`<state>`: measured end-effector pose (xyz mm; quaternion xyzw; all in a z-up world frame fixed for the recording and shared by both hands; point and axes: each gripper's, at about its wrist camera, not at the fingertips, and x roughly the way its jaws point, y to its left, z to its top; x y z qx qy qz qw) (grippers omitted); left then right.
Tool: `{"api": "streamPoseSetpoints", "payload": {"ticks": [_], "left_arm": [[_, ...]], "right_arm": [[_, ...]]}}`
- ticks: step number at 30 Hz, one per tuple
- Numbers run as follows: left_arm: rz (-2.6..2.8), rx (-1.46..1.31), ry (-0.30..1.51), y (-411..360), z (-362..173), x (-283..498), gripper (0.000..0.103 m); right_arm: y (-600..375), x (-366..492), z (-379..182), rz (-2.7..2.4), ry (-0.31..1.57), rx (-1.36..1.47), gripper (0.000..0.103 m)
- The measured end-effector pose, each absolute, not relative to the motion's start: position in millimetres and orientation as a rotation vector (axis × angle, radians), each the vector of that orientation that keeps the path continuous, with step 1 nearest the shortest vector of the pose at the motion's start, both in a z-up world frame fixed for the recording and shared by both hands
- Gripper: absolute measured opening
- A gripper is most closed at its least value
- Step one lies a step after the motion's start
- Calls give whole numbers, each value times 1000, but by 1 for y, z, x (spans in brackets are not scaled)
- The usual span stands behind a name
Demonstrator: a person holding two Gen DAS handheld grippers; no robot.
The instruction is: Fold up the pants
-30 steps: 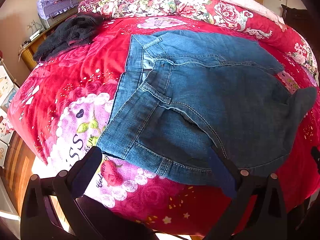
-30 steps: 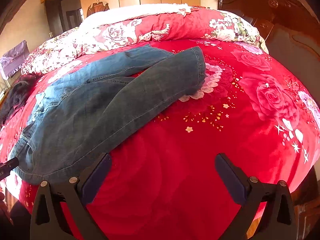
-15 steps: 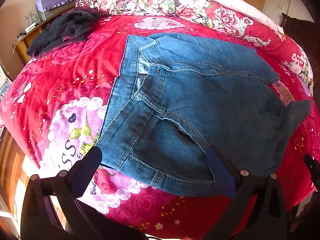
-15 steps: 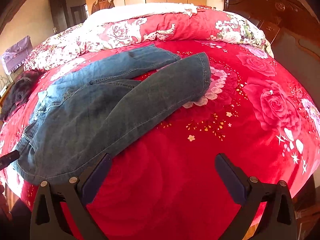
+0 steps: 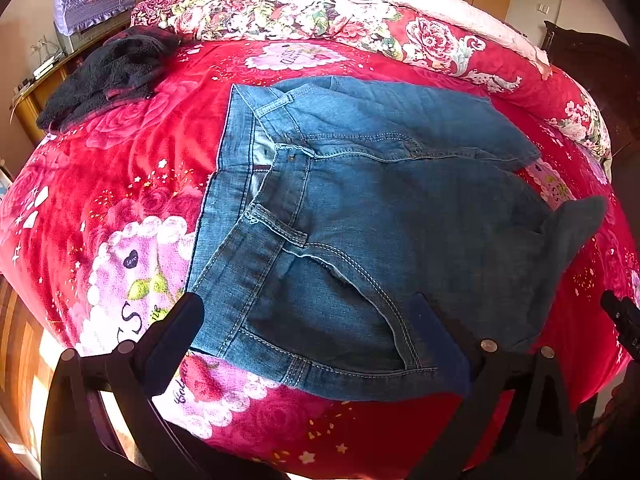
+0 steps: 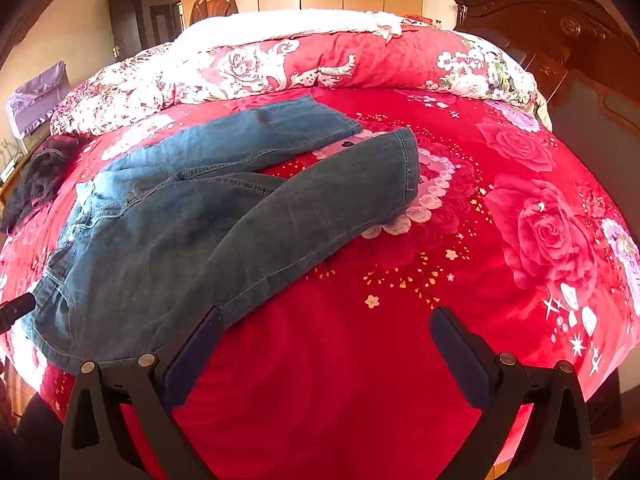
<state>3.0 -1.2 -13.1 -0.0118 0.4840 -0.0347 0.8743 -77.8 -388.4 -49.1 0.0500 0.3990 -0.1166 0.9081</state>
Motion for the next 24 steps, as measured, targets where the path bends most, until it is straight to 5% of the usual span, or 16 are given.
{"api": "streamPoseSetpoints", "payload": {"ticks": [17,24], "left_arm": [[-45,-70,1130,27,-11,44,103],[-99,-405,1330,58,-29,47,103]], "right_arm": [[-446,-40,-48,-269,888,179,103],[-506,13,-54,-247,923,295,103]]}}
